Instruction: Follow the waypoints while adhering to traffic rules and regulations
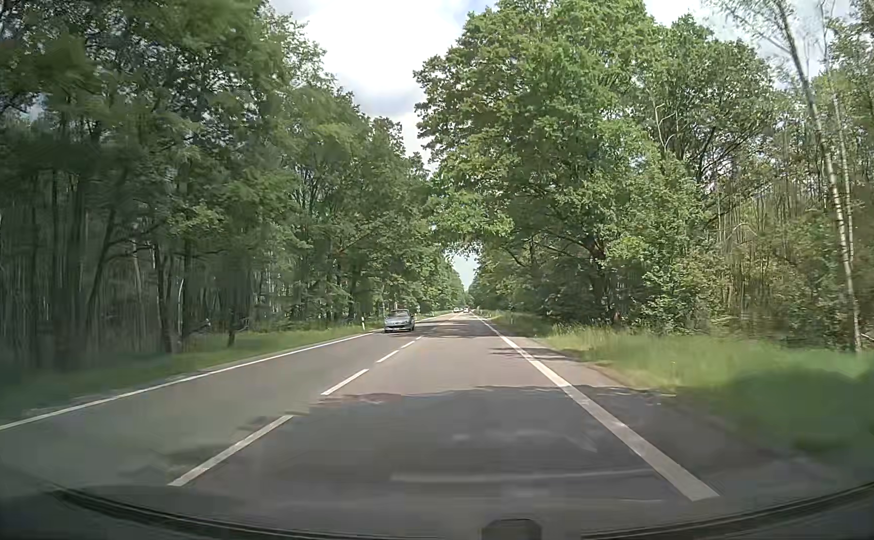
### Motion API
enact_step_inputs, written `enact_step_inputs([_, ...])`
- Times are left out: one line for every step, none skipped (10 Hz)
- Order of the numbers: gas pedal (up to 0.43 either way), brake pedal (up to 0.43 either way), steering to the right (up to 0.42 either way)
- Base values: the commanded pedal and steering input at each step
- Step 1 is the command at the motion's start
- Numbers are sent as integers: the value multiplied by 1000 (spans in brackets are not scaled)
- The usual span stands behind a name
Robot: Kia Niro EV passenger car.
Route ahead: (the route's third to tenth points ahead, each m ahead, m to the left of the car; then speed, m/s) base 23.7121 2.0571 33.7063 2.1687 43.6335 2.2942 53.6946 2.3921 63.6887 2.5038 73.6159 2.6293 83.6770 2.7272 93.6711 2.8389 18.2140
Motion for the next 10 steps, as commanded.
enact_step_inputs([87, 37, -1])
enact_step_inputs([87, 37, -1])
enact_step_inputs([87, 37, -1])
enact_step_inputs([87, 37, -1])
enact_step_inputs([87, 37, -1])
enact_step_inputs([87, 37, -1])
enact_step_inputs([87, 37, -1])
enact_step_inputs([87, 37, -1])
enact_step_inputs([87, 37, -1])
enact_step_inputs([87, 37, 0])
